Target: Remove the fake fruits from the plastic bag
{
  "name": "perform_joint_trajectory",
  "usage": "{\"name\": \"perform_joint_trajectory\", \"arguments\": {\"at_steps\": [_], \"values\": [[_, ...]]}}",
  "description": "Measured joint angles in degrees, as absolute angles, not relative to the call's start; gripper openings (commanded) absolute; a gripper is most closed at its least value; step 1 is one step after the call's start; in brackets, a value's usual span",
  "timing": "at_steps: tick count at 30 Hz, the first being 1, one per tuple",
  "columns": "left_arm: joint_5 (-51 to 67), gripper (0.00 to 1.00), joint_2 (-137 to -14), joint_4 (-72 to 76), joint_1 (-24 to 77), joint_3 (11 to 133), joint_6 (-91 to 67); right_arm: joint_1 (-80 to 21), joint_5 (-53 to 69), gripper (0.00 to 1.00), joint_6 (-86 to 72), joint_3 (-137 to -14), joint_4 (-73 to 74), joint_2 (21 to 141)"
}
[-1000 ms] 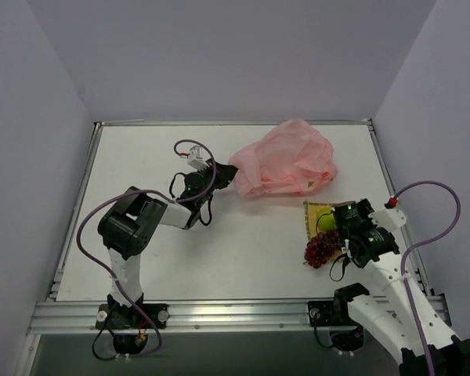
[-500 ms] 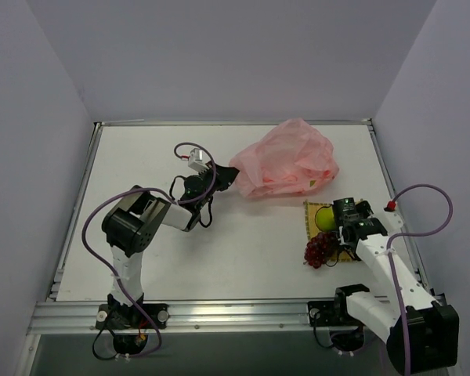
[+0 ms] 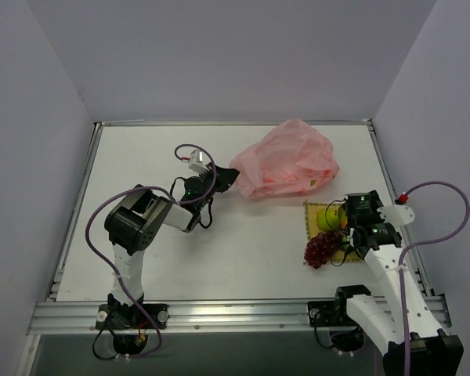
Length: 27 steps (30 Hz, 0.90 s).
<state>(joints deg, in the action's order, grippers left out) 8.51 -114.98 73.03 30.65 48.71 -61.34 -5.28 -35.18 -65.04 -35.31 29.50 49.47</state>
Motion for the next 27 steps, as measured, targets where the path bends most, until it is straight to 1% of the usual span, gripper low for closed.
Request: {"name": "perform_joint_trajectory", "arguments": {"at_steps": [5,14,15,16,18,20,21,22,25,27], "values": [[8.5,0.02,-115.0,72.9,30.7,48.7,-61.5,-5.3,-34.0,1.0,-60.7,-40.3,30.2,45.0],[8.4,0.02,-115.1,72.3,30.7,48.7,-61.6,-5.3,-32.8,1.0,-55.5,-40.5,33.8,41.3],[8.4,0.02,-115.1,72.3,30.7,48.7,-61.6,-5.3,-32.8,0.99,-55.3,-40.5,33.9,41.5],[8.3,0.02,-115.1,72.3,30.7,48.7,-61.6,-5.3,-32.7,0.94,-55.1,-40.5,34.0,41.7],[8.1,0.02,-115.1,72.3,30.7,48.7,-61.6,-5.3,-32.6,0.91,-54.7,-40.5,34.1,42.0],[8.0,0.02,-115.1,72.2,30.7,48.8,-61.6,-5.3,-32.1,0.81,-53.8,-40.6,34.0,42.3],[8.0,0.02,-115.1,72.1,30.7,48.8,-61.6,-5.3,-31.8,0.74,-53.5,-40.7,34.1,42.3],[8.0,0.02,-115.3,72.0,30.7,49.1,-61.6,-5.3,-31.2,0.52,-52.9,-41.3,34.0,42.3],[8.1,0.02,-116.3,70.9,30.7,51.2,-61.6,-5.3,-29.4,0.17,-50.4,-43.8,33.3,41.9],[8.5,0.02,-117.6,69.4,30.7,54.0,-61.4,-5.3,-27.5,0.15,-48.4,-46.4,31.4,40.8]]}}
